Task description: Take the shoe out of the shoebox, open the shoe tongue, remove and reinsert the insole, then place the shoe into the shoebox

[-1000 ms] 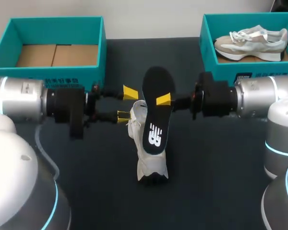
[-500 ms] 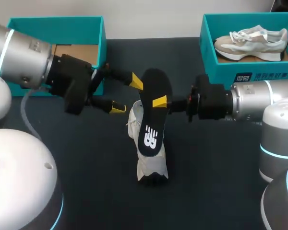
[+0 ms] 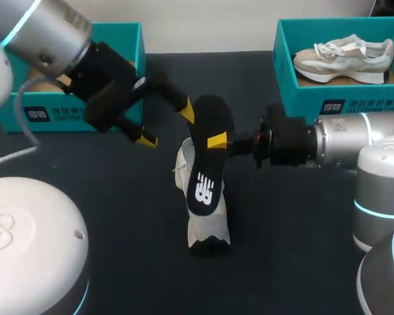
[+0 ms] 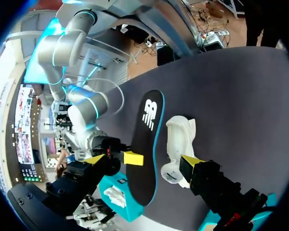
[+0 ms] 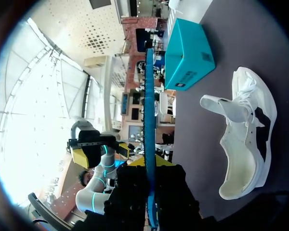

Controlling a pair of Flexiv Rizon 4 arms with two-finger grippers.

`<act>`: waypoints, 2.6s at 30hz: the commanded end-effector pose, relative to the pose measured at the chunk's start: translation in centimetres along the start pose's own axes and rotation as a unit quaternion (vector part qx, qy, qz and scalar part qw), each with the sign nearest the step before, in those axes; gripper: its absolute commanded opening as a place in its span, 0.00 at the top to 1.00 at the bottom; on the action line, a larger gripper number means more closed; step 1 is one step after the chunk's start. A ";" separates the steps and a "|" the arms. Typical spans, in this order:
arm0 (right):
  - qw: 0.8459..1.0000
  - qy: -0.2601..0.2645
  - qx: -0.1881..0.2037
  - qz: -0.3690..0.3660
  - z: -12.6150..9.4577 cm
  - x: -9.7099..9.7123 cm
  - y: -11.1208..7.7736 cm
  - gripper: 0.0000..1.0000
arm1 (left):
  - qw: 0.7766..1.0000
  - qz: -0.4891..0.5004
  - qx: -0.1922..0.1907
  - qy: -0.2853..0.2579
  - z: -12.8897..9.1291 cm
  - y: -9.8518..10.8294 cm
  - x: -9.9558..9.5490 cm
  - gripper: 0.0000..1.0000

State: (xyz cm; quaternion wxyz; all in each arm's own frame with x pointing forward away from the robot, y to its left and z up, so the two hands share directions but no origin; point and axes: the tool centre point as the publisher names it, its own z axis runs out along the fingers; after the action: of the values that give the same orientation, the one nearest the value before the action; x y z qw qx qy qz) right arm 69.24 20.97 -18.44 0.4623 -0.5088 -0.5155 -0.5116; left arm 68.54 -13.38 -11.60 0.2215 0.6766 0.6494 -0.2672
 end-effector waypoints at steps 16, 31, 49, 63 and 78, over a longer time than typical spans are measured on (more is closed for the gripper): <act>1.000 -0.001 -0.007 -0.001 0.0 -0.2 -0.1 1.00 | 0.996 -0.005 -0.006 0.092 0.1 0.1 -0.5 0.00; 1.000 -0.003 -0.006 -0.002 -0.3 -0.2 -0.1 1.00 | 0.979 -0.050 -0.029 0.195 1.5 1.0 -3.5 0.00; 1.000 0.001 -0.002 0.001 0.1 -0.6 -0.2 1.00 | 0.960 -0.034 -0.044 0.275 4.0 3.9 -5.7 0.00; 1.000 0.003 -0.001 0.002 0.2 -0.8 -0.1 1.00 | 0.955 -0.035 -0.049 0.289 4.8 5.0 -6.0 0.00; 1.000 0.001 0.001 0.005 -0.1 -0.7 0.3 1.00 | 0.971 -0.012 -0.017 0.238 3.7 4.1 -4.9 0.00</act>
State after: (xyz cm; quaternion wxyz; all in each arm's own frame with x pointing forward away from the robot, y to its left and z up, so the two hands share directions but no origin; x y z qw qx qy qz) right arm 69.48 20.74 -19.12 0.4656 -0.5099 -0.5121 -0.5109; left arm 72.47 -21.52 -11.13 0.0454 0.7073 0.7022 -0.0679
